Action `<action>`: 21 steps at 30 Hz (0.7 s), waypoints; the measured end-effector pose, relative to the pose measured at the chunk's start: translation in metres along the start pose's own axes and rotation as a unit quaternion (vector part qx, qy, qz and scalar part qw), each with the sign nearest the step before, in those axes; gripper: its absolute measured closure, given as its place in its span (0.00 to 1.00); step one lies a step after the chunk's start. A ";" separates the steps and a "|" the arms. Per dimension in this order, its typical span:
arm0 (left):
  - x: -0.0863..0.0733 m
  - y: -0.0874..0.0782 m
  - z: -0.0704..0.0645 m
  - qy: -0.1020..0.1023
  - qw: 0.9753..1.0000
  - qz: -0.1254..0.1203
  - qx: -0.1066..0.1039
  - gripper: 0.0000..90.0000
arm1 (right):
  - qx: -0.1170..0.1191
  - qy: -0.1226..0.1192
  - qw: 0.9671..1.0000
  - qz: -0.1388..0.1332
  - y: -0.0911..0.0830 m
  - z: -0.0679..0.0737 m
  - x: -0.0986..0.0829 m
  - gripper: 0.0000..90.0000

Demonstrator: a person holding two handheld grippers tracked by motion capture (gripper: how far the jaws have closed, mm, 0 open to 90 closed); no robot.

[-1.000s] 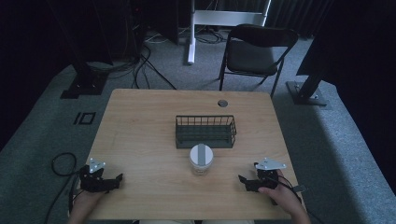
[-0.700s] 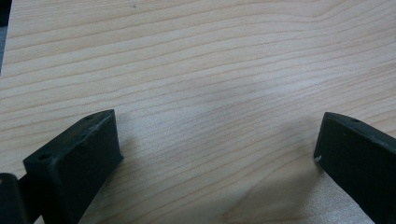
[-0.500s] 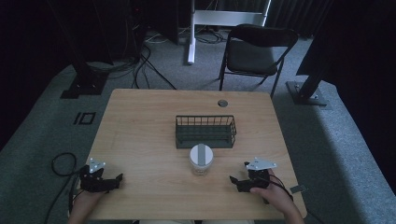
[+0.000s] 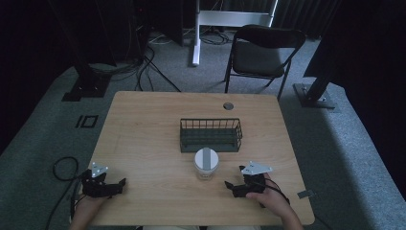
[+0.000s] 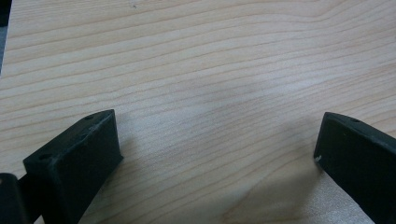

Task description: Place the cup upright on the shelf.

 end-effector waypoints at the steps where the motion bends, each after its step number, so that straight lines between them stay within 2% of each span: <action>1: 0.000 0.000 0.000 0.000 1.000 0.000 0.000 0.01 | 0.001 -0.001 1.000 -0.001 0.001 0.001 0.001 0.13; 21: 0.000 0.000 0.000 0.000 1.000 0.000 0.000 0.01 | 0.036 -0.006 0.999 -0.033 0.020 0.033 0.024 0.13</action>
Point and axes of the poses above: each handheld gripper's, and its own axes: y roughly forward along the jaws, x roughly out of its top, z roughly to its left, the point moved 2 cm from there along y, roughly forward along the jaws, and after that the axes turned 15 degrees about -x, right-handed, at the moved point
